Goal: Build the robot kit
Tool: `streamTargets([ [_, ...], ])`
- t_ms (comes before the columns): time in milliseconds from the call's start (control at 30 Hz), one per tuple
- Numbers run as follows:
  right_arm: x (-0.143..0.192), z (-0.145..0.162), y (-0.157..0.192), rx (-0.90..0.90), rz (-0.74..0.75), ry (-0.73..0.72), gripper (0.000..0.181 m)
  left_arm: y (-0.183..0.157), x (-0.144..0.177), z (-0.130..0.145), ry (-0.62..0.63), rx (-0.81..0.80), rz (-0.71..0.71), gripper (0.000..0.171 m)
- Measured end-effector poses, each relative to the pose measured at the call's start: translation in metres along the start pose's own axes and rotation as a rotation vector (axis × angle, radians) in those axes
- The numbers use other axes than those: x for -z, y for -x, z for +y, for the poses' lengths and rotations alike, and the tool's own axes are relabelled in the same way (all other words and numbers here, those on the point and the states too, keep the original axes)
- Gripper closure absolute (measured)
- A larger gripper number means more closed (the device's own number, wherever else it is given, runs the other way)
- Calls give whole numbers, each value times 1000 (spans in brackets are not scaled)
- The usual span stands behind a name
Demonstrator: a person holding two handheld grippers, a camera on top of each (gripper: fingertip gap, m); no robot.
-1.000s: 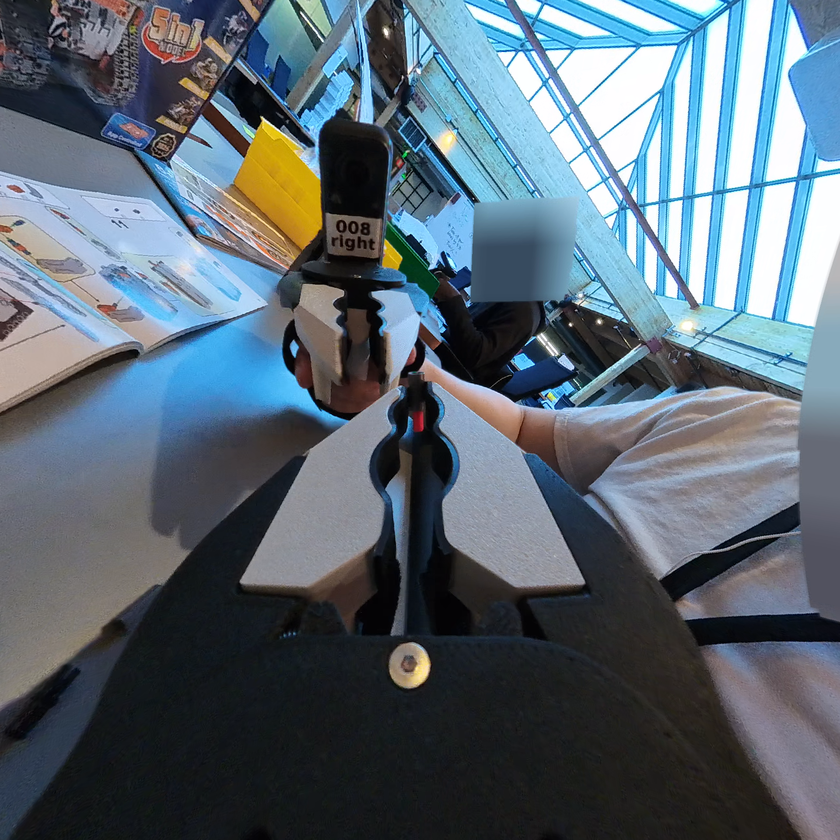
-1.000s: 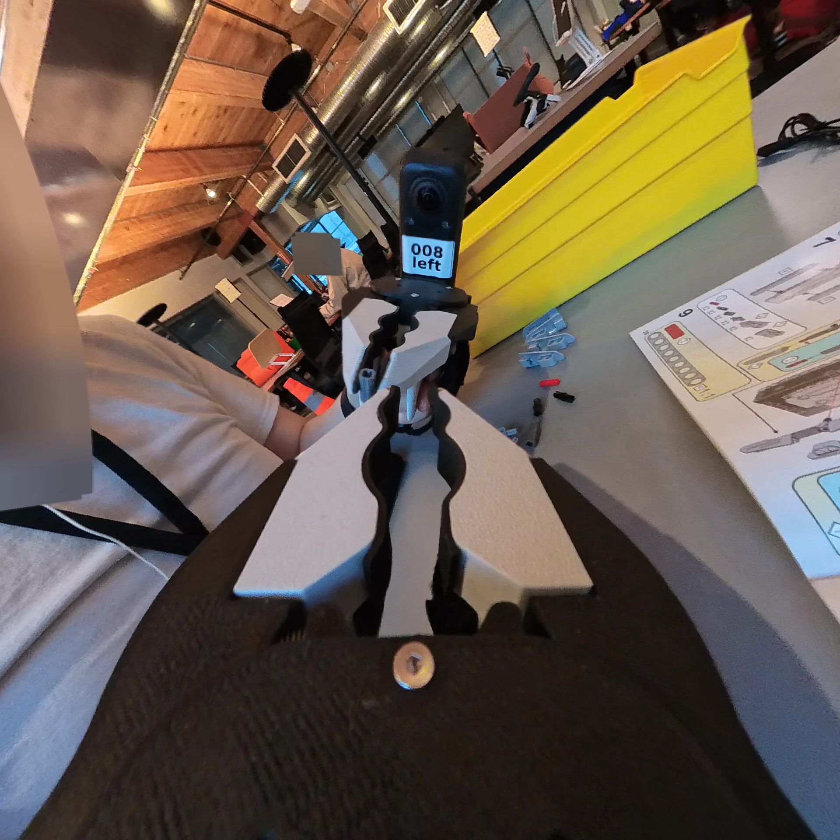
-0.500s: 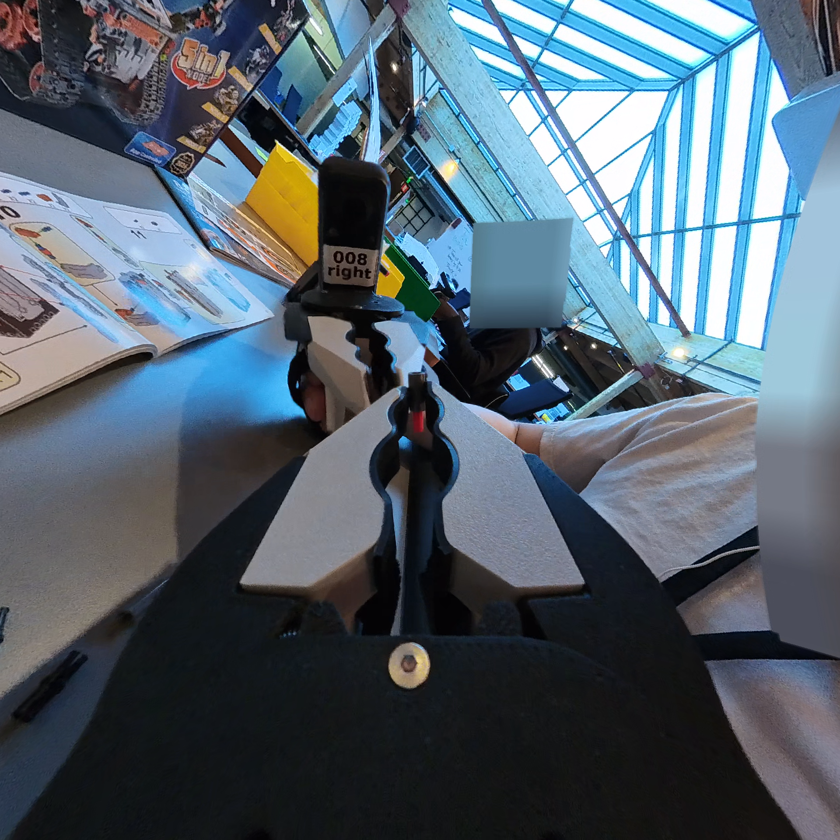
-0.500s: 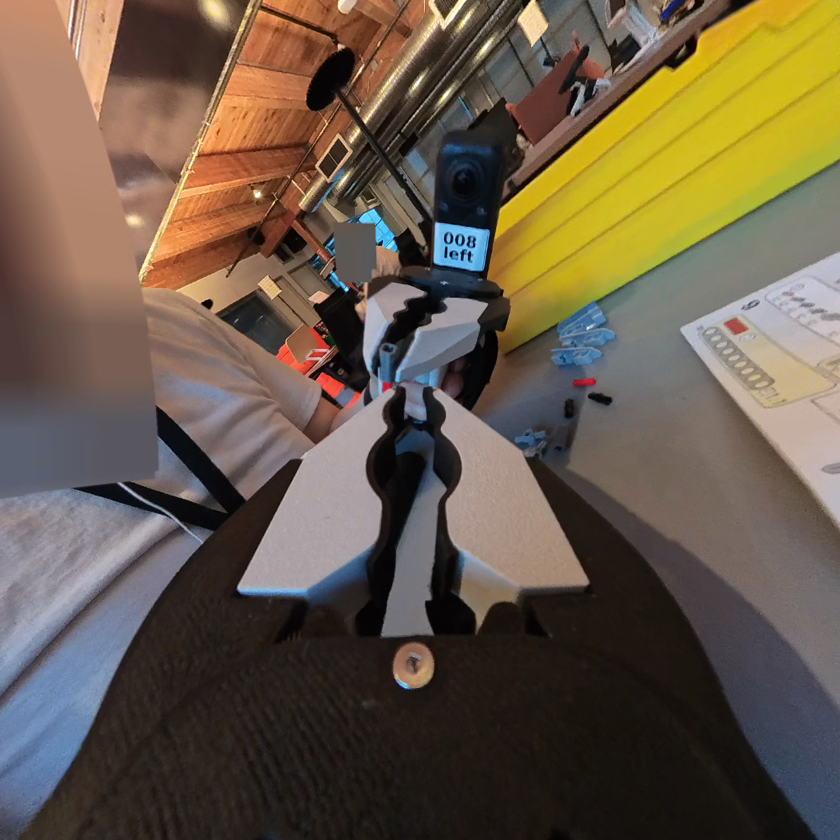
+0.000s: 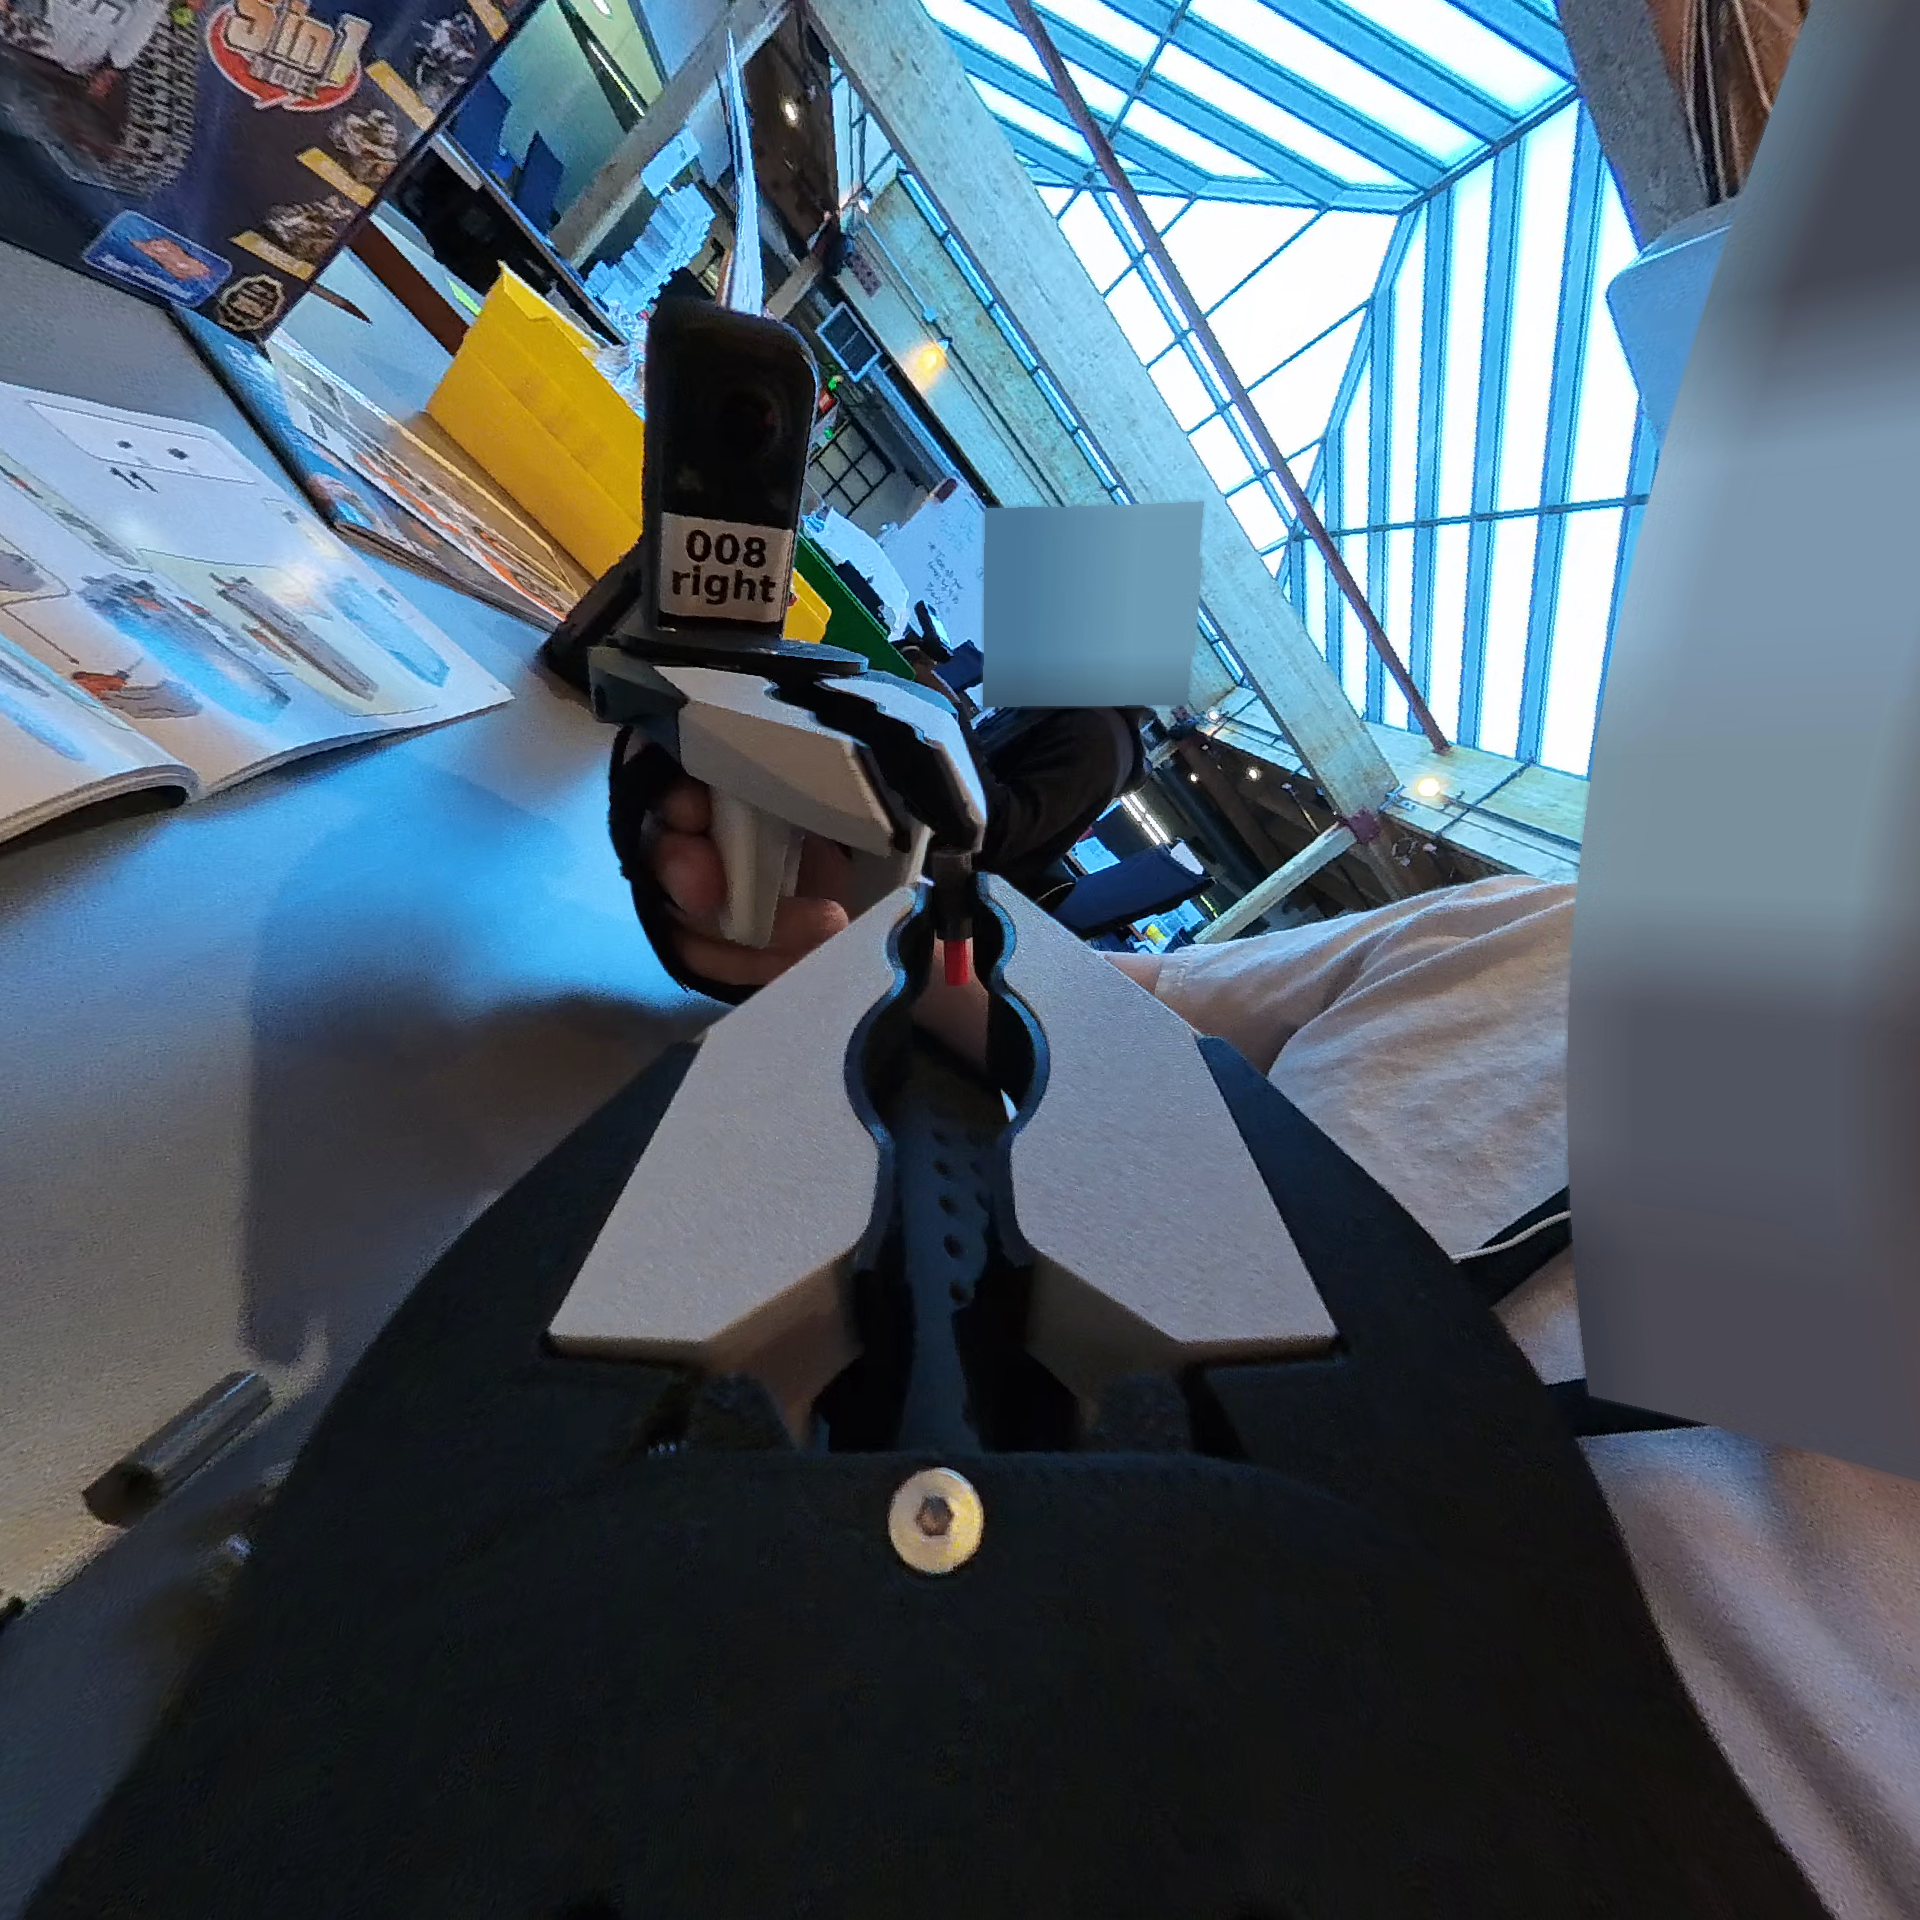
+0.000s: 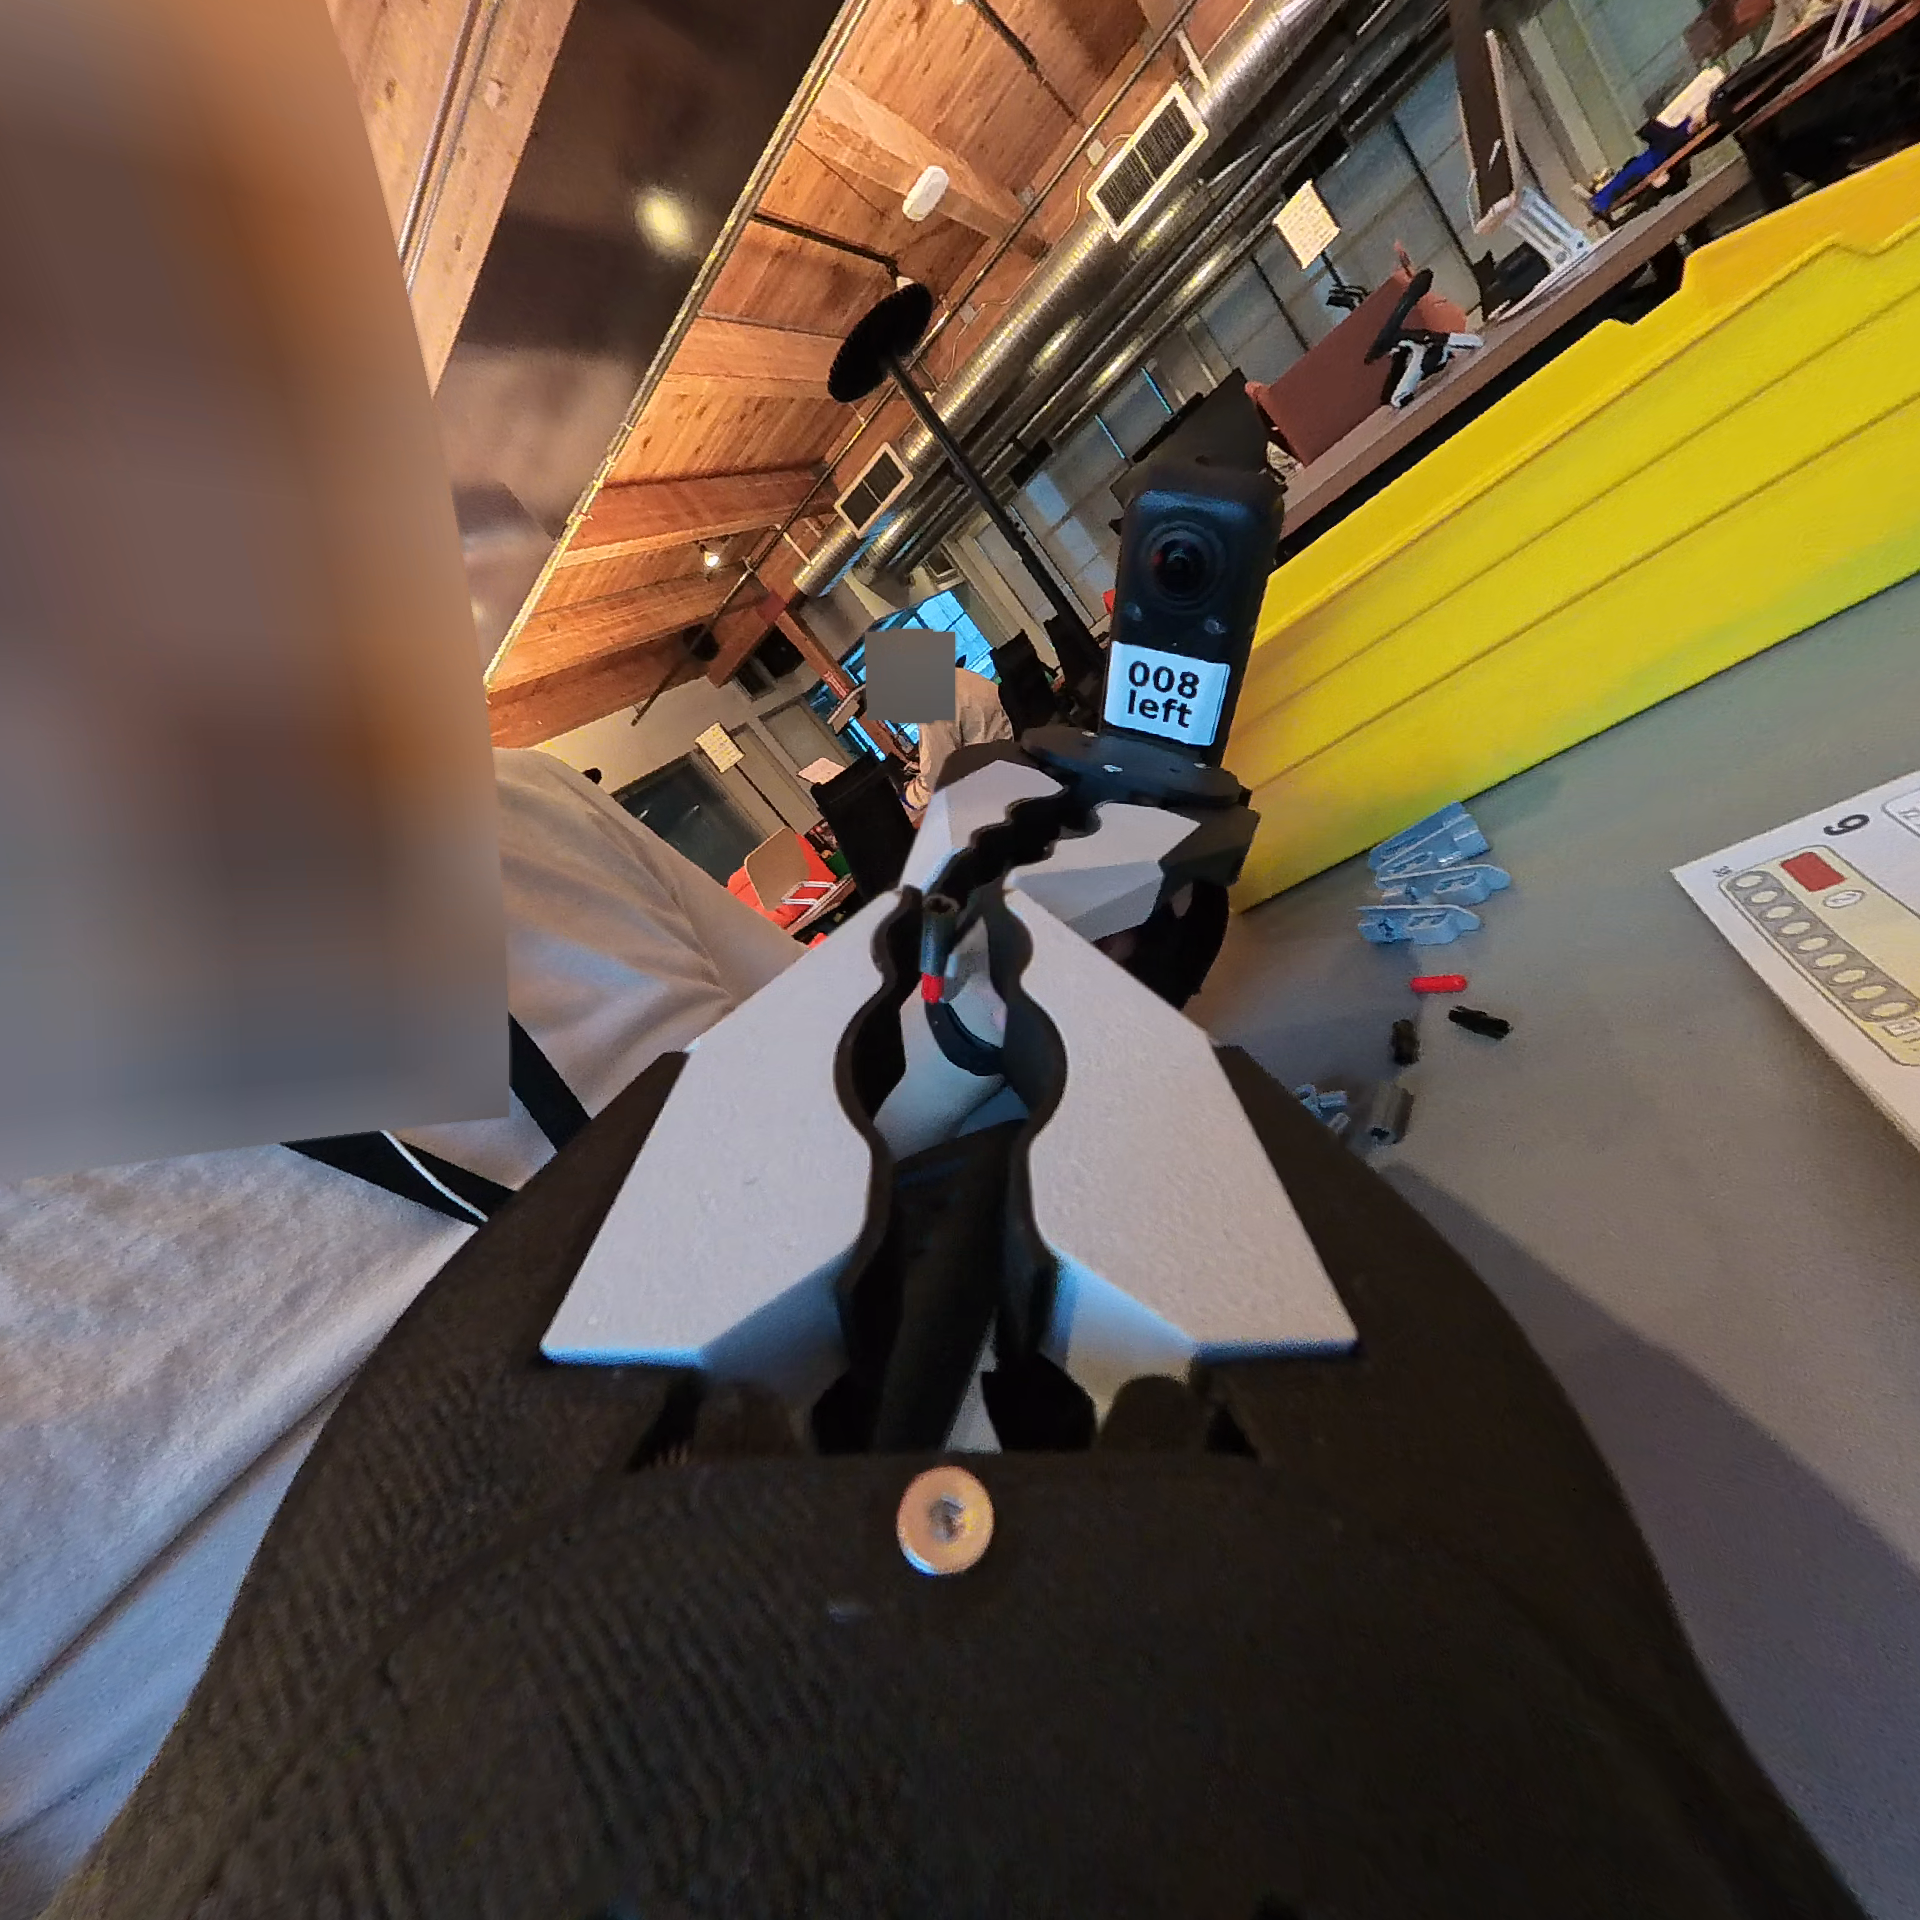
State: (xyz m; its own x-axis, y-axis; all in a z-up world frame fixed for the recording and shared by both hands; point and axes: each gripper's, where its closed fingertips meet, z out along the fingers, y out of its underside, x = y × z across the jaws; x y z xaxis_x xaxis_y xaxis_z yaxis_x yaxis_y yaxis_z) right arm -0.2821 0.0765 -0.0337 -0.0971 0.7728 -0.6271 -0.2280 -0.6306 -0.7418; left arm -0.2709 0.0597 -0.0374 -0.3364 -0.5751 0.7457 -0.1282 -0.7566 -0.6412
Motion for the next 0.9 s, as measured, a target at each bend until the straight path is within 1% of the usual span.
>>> streamTargets([
  [133,-3,6,5,-6,-33,32,170,0,-3,3,18,0,6,168],
  [200,-4,6,6,-12,-41,29,175,-1,-3,3,20,1,10,168],
  [267,-4,6,7,-6,-42,36,175,-1,-3,4,23,6,18,168],
  [467,-4,3,4,-60,-43,6,175,0,-2,0,-2,7,14,168],
  [500,-4,1,4,-77,-42,-6,175,1,-1,-1,-16,8,6,165],
  [533,-3,-1,2,-93,-40,-21,176,3,1,-4,-34,10,-5,156],
  [600,0,-3,-4,-116,-7,-42,176,6,6,-9,-63,-4,-37,152],
  [667,3,-4,-8,-129,23,-53,176,13,11,-10,-61,-50,-114,154],
  [733,2,-3,-12,-132,55,-52,176,23,13,-5,-32,-97,-198,154],
  [800,-1,1,-11,-123,68,-33,176,19,10,-2,-14,-96,-182,156],
  [867,-5,4,-13,-94,102,-16,175,15,8,-2,-21,-69,-147,166],
  [900,-6,3,-13,-84,106,-19,176,14,8,-2,-19,-66,-143,167],
])
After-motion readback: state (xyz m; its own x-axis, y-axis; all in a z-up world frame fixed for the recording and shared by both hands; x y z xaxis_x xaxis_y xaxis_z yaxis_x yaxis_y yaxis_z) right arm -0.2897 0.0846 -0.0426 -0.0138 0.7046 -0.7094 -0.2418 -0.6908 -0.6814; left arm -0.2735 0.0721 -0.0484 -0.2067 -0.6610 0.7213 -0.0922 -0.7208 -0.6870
